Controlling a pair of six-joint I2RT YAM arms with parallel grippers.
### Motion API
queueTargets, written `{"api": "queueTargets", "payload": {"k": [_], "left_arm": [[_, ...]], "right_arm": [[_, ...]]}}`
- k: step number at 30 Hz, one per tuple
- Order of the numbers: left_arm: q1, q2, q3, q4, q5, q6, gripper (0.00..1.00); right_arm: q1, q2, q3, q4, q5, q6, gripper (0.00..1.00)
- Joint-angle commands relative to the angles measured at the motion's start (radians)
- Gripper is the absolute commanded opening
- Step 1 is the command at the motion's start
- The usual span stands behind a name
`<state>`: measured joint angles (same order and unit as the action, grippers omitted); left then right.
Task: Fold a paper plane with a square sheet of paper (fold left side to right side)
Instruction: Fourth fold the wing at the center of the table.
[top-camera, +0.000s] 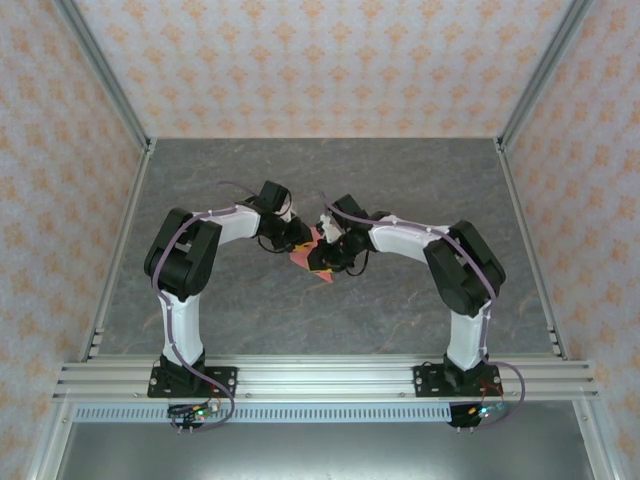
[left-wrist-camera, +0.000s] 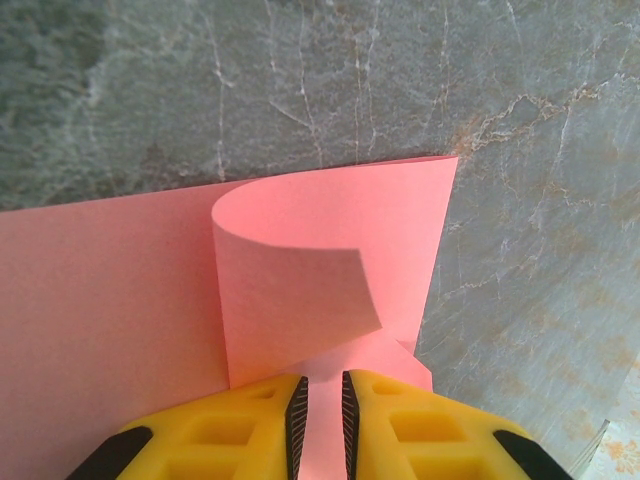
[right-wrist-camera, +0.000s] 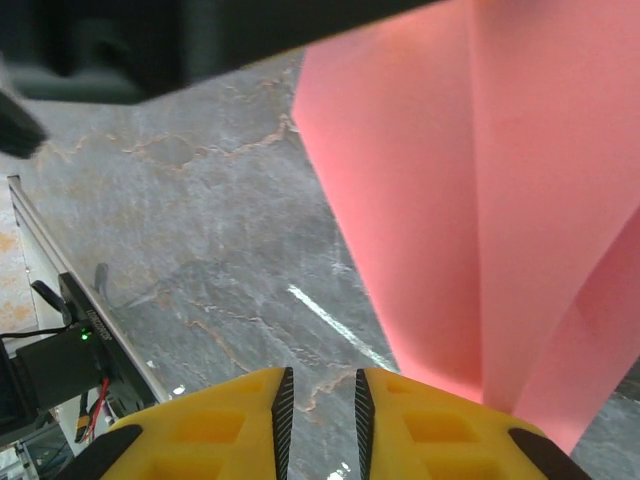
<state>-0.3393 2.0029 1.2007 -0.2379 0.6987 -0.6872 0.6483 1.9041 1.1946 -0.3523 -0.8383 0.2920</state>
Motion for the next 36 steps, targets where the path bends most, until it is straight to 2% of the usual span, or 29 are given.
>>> {"api": "queueTargets", "payload": {"k": [1, 22, 36], "left_arm": [[0.004, 0.014, -0.044, -0.060, -0.064, 0.006, 0.22], [0.004, 0.017, -0.042, -0.063, -0.064, 0.009, 0.22], [0.004, 0.021, -0.039, -0.066, -0.066, 0.009, 0.22]], "right_arm": [[-0.001, 0.016, -0.012, -0.022, 0.015, -0.001, 0.27], [-0.002, 0.039, -0.037, -0.081, 0.106, -0.046, 0.27], [-0.002, 0.053, -0.083, -0.070, 0.065, -0.042, 0.27]]}}
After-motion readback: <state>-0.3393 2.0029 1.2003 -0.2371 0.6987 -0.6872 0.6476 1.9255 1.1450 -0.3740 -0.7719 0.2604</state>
